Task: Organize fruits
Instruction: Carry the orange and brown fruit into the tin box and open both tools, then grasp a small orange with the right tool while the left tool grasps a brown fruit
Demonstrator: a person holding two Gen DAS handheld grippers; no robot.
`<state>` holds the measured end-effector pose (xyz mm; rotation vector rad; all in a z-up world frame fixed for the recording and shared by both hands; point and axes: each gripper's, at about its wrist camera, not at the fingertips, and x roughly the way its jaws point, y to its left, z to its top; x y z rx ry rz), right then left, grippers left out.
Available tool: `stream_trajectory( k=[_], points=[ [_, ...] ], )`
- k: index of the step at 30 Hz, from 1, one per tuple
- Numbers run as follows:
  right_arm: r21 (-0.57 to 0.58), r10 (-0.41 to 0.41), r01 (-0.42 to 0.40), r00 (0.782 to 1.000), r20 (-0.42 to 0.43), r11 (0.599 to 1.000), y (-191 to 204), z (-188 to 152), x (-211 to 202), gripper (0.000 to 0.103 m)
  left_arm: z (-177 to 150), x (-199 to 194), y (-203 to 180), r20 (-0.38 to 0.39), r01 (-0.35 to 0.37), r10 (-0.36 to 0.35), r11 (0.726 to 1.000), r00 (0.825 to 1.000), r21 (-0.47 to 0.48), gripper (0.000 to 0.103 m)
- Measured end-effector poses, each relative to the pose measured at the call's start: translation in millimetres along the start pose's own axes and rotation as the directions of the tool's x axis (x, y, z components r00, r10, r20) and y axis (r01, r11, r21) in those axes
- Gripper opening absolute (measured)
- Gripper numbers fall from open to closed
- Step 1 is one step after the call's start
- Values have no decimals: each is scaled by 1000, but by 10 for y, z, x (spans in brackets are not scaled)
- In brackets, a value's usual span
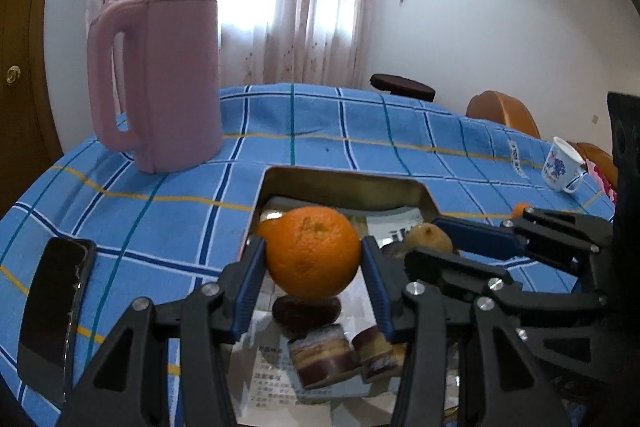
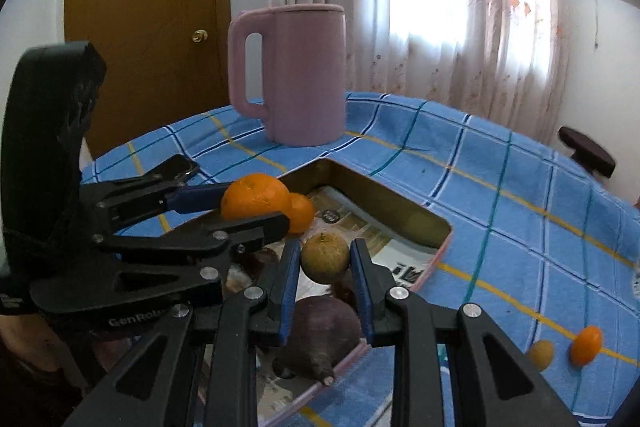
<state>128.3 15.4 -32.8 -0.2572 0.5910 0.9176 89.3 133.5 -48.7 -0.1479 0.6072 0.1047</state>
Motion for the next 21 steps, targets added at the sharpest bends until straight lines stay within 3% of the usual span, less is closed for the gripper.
stream_trajectory(
  k=[3,8,11,16,21],
  points=[
    [10,41,-40,999,-25,999,8,-19,33,29,-22,-7,4,-1,-18,18,1000,1000,1,52],
    [43,18,-18,1000,16,999,-99,-57,-152,55,-6,-126,-17,37,-38,39,999,999,-26,79],
    [52,-8,5,998,55,999,-213,-100,-371,58,24,-235,-151,75,-30,31,999,997,-11,92],
    [74,-165,161,985,55,984,-647,-267,-704,58,66,-278,-561,104,20,-25,999,994,49,96],
    [172,-370,367,929,-20,914,-1267,-463,-852,58,78,-196,-1036,90,65,-76,991,993,119,97]
  ],
)
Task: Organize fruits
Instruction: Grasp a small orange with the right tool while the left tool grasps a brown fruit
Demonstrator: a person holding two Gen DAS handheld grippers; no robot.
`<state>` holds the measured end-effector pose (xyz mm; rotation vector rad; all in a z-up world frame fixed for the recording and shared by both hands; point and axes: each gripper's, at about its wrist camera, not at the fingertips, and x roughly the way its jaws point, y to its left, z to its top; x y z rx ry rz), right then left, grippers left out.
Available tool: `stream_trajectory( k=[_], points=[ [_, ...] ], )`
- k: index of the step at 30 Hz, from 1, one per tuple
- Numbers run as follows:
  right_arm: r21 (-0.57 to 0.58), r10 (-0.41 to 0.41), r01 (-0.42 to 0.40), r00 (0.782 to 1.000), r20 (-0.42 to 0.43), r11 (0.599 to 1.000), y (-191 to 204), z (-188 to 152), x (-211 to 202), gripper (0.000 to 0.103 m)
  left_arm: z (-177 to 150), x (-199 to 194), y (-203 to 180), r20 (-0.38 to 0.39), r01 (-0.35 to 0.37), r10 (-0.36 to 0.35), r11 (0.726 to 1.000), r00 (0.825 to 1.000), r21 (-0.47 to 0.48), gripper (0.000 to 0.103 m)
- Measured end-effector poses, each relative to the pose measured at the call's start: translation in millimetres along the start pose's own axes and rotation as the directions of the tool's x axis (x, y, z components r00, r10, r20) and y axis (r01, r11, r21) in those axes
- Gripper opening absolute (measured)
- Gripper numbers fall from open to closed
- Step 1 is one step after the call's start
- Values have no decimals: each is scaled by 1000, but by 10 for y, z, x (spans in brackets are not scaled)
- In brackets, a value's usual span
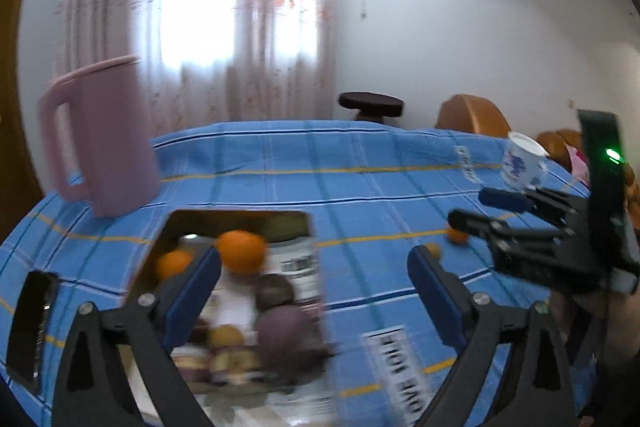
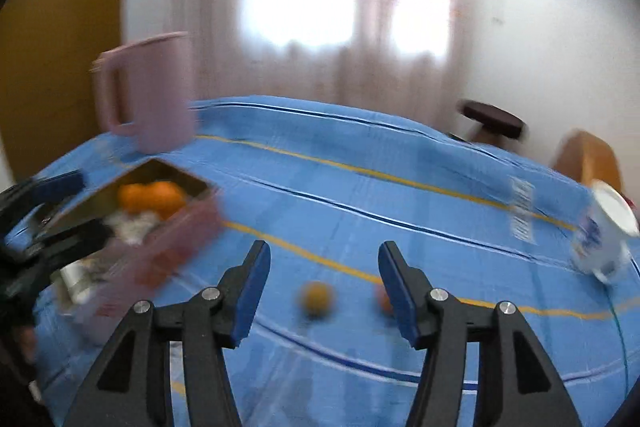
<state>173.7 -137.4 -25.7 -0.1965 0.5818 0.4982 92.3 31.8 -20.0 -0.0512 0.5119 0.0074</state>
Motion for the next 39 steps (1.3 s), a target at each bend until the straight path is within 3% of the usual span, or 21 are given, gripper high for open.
stream_trajectory(
  k=[3,10,11,13,16,21,30,32,37,39],
  points=[
    [66,-50,53,997,-52,996,-259,-21,139,58,18,134,-223,-25,31,-30,999,999,29,97],
    [103,-53,74,980,-192,992,-426,-93,534,57,22,410,-428,-87,42,-38,998,996,47,97],
    [107,-49,73,975,-216,992,-440,-100,595,45,24,442,-447,-97,49,-44,998,994,50,97],
    [117,-24,53,970,-242,992,-451,-110,658,39,23,484,-490,-107,46,-40,997,993,55,97],
    [129,-6,38,971,-237,991,-491,-136,628,38,41,541,-541,-126,55,-47,997,991,60,97],
    [148,-56,86,979,-197,985,-599,-236,384,38,60,643,-720,-153,85,-69,991,986,99,94],
    [219,-48,81,987,-152,972,-791,-301,200,38,17,1083,-956,-291,145,-120,987,949,63,67],
    [214,-41,73,988,-149,974,-778,-293,204,38,20,1163,-967,-321,157,-134,986,937,46,51],
    [199,-36,62,991,-133,978,-748,-283,180,38,24,1309,-986,-369,179,-159,984,916,19,47],
    [205,-17,44,991,-132,978,-759,-284,186,38,23,1320,-976,-373,183,-168,983,913,6,41]
  ],
)
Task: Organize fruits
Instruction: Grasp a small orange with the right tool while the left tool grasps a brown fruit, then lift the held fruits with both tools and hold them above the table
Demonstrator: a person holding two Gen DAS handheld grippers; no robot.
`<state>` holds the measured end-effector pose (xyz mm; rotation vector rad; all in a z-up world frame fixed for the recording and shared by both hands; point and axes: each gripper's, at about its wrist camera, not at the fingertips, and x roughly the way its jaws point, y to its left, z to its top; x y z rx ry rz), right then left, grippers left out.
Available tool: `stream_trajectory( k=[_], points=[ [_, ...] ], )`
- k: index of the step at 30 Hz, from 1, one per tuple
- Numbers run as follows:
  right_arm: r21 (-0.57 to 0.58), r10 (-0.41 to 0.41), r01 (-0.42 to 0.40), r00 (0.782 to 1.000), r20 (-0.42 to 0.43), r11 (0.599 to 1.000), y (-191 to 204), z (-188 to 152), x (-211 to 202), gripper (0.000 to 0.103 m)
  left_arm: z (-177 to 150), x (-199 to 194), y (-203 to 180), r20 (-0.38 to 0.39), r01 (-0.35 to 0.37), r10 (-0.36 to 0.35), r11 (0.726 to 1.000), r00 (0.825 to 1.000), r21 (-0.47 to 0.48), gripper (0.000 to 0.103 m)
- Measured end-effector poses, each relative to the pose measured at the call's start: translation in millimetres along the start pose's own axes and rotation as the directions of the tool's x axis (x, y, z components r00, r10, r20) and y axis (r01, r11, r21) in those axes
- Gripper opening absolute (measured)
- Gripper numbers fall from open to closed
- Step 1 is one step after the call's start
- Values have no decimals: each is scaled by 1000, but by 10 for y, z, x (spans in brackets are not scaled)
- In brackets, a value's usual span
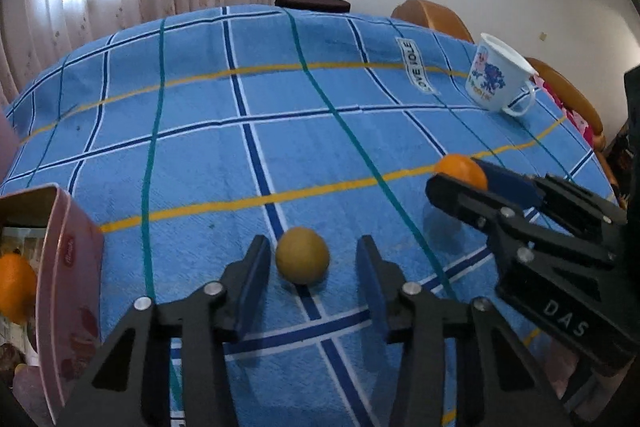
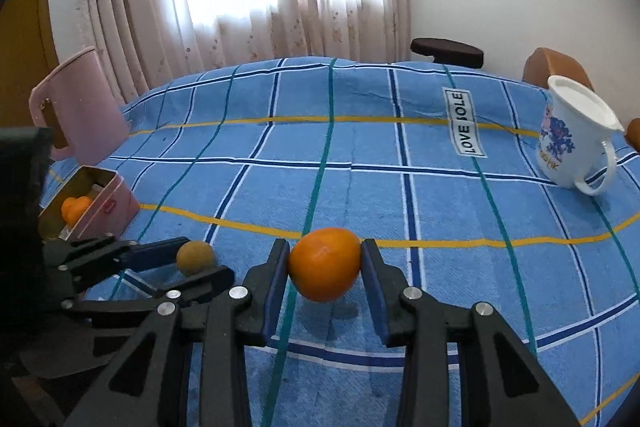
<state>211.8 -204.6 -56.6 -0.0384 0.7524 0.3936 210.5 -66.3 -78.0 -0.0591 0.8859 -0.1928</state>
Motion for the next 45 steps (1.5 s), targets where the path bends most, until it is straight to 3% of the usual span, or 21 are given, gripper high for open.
stream_trajectory(
  k=[3,5,10,24,45],
  points=[
    [0,8,-8,1000,7,1000,3,-3,-9,38,-9,-12,-13,-1,0,0,1000,1000,8,37],
    [-5,8,-8,1000,17,1000,14,-5,-28,38,-16,-28,-2,3,7,-7,1000,1000,5,29],
    [-14,6,-5,998,60,1000,37,-16,-109,38,-37,-124,-41,49,2,-3,1000,999,20,27],
    [-42,-2,8,992,124,999,101,-29,-226,38,-94,-346,-60,144,8,-13,999,989,37,27],
    [-74,19,0,969,245,997,152,-78,-456,38,-171,-595,-113,295,-64,49,997,954,41,27]
  ],
)
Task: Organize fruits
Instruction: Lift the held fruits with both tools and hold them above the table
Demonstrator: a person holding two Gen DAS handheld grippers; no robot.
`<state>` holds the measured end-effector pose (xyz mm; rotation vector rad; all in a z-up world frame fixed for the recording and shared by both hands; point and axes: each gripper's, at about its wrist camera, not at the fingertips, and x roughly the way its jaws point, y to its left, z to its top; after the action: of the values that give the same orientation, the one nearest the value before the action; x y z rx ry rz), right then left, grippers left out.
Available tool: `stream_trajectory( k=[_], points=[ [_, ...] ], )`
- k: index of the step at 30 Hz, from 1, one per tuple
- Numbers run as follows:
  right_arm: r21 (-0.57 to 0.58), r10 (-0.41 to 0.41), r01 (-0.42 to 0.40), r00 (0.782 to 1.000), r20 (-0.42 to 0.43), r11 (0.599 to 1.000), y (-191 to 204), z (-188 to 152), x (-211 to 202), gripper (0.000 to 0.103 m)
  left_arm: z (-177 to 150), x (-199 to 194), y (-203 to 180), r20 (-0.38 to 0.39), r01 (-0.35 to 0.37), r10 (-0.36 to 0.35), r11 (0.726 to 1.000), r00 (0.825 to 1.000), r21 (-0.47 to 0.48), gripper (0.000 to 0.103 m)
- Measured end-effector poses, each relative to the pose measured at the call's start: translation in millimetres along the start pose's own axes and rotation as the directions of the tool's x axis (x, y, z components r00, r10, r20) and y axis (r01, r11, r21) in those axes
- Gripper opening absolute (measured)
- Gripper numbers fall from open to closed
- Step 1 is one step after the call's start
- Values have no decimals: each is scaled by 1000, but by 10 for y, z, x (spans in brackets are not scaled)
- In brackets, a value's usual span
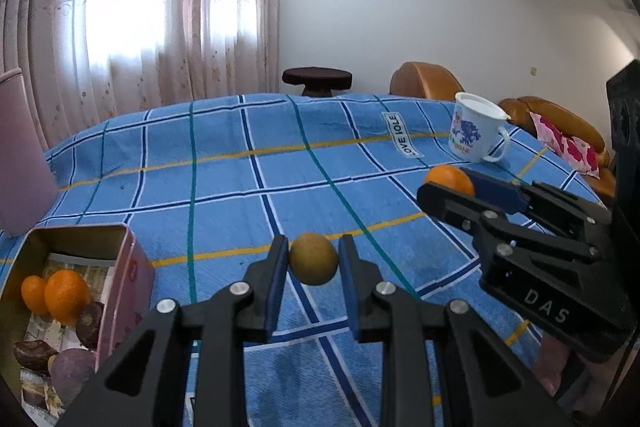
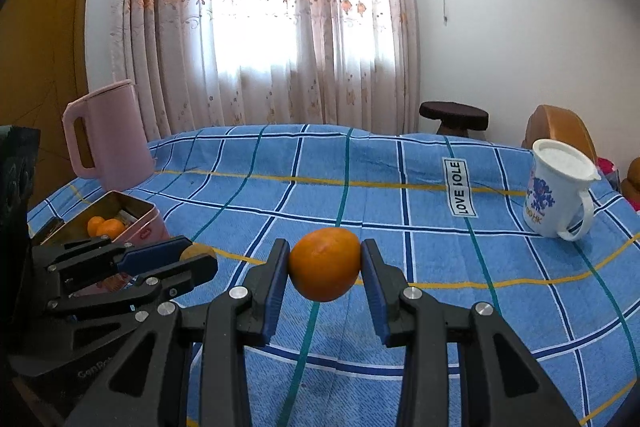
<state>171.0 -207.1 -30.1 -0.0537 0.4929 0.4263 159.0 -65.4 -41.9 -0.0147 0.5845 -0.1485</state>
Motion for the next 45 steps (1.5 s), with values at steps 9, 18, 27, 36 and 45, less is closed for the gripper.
stream_trajectory(
  k=[9,18,27,36,45],
  points=[
    [-10,-1,2,999,43,1000,26,-2,-79,38,-22,-99,-17,45,-16,16,1000,999,1,27],
    [-25,0,2,997,83,1000,49,-17,-164,38,-37,-184,-32,92,-36,35,999,995,8,27],
    [-36,0,4,993,121,999,80,-36,-240,38,-51,-256,-37,132,-52,50,999,990,6,27],
    [-49,1,7,986,164,999,95,-75,-327,38,-75,-347,-59,184,-72,69,997,981,11,27],
    [-62,6,6,982,189,998,141,-82,-401,38,-99,-445,-72,229,-85,79,996,970,14,27]
  ],
)
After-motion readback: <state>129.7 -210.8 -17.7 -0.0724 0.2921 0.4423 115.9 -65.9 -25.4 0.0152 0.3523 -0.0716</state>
